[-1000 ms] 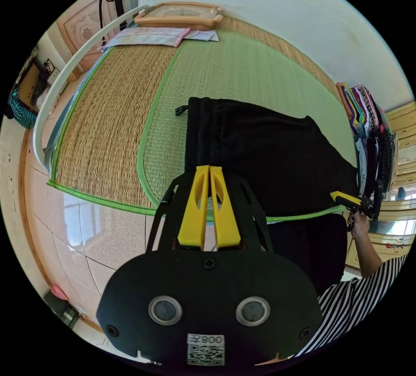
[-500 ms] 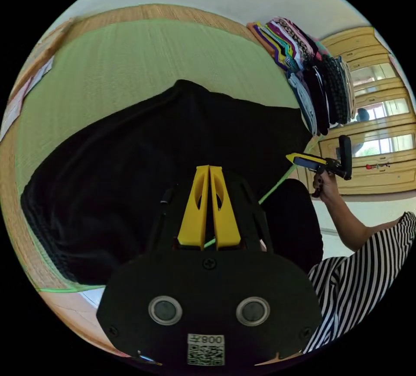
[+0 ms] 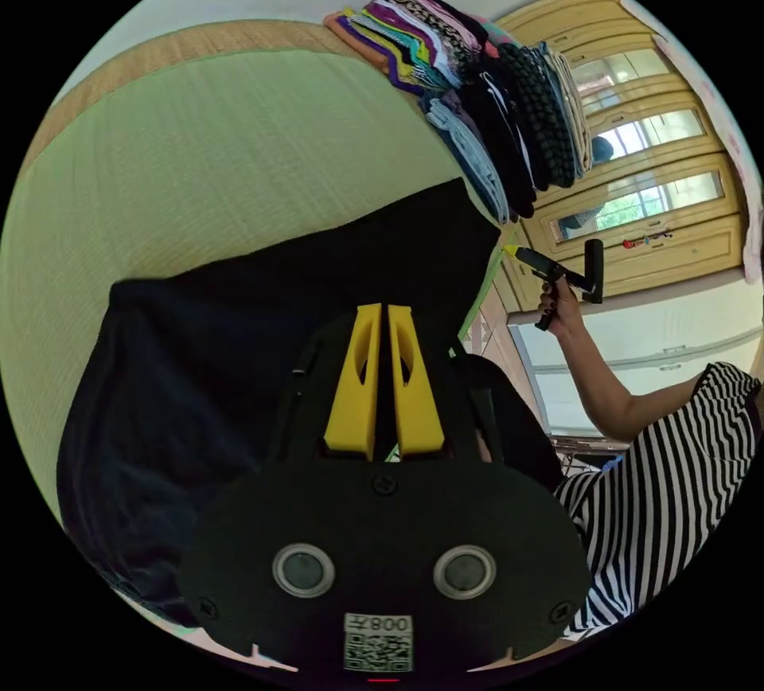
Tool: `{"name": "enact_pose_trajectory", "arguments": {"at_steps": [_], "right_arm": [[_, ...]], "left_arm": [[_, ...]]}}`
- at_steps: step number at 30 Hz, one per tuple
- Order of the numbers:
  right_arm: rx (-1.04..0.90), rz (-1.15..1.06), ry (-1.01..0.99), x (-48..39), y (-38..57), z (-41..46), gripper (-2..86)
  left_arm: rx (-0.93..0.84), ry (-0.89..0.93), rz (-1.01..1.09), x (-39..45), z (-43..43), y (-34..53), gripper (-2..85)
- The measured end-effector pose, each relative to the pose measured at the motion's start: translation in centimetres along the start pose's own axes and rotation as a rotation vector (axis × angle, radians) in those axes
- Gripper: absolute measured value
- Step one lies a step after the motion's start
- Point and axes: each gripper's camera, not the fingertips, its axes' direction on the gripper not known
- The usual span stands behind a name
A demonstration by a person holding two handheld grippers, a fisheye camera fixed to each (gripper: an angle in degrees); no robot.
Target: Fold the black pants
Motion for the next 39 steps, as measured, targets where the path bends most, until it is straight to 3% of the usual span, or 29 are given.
{"name": "enact_pose_trajectory", "arguments": {"at_steps": [7,14,26,33,39], "right_arm": [[0.024,0.015,0.092,3.8,-0.7,-3.6,6.3],[-0.021,0.021,0.140,6.3,-0.9,-5.3,6.0],[0.035,-0.005,0.074,9.2,0.3,-12.1,3.1],[-0.013,0.028,0.067,11.7,0.3,-13.1,2.5],[0.003,0.053,0.033,13.2,0.6,-14.6,2.7]], "left_arm": [[-0.069,-0.108,0.133,6.0,6.9,-12.4,6.0],[-0.196,-0.244,0.163,9.6,12.9,-20.1,2.1],[-0.075,-0.219,0.216,16.6,14.5,-29.1,0.2],[-0.180,-0.258,0.147,17.5,19.2,-34.5,0.6],[-0.056,-0.154,0.181,20.8,19.8,-37.8,2.9]]}}
